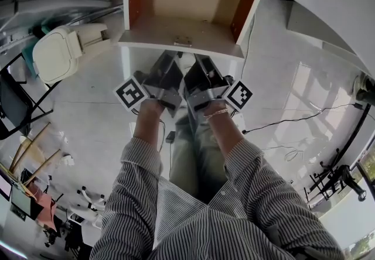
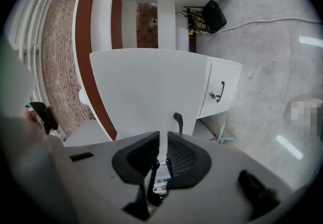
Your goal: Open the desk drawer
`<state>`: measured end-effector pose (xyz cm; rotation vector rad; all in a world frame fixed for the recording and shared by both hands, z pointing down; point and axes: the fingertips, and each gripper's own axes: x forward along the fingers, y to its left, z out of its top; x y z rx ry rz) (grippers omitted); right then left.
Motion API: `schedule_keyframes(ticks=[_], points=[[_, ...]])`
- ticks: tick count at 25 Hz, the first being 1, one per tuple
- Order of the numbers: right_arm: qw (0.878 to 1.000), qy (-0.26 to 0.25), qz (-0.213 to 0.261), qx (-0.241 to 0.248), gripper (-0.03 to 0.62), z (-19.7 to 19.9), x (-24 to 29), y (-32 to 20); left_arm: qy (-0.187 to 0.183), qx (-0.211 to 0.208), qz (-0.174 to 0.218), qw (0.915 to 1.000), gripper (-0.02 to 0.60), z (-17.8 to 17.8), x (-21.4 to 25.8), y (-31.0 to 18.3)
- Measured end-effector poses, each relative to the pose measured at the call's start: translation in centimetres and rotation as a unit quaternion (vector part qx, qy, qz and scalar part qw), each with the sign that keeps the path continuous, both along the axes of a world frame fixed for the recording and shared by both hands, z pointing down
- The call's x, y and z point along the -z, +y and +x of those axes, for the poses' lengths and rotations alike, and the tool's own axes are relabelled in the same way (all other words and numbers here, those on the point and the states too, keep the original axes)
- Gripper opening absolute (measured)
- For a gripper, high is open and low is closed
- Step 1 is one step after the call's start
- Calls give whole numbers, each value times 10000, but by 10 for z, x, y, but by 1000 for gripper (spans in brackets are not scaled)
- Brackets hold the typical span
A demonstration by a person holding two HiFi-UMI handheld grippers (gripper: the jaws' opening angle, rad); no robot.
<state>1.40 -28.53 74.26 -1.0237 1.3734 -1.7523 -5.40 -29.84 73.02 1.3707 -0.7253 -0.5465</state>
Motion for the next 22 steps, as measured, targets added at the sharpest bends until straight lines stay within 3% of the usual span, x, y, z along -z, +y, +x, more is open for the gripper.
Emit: schedule_keyframes(ticks=[7, 16, 19, 22], points=[[9997, 65, 240, -7, 51, 10, 28, 19, -72, -148, 123, 9998, 69, -1, 27, 24], [9924, 249, 1115, 459, 26, 3, 118, 60, -101, -425, 852, 9954, 35, -6, 115, 69], [9874, 470, 1373, 631, 23, 0, 149, 78, -403, -364, 1012, 9934, 15, -14, 140, 90], [9830, 736, 1559, 626, 20, 2, 176, 92, -863, -614, 1426, 9841, 12, -17, 169, 111]])
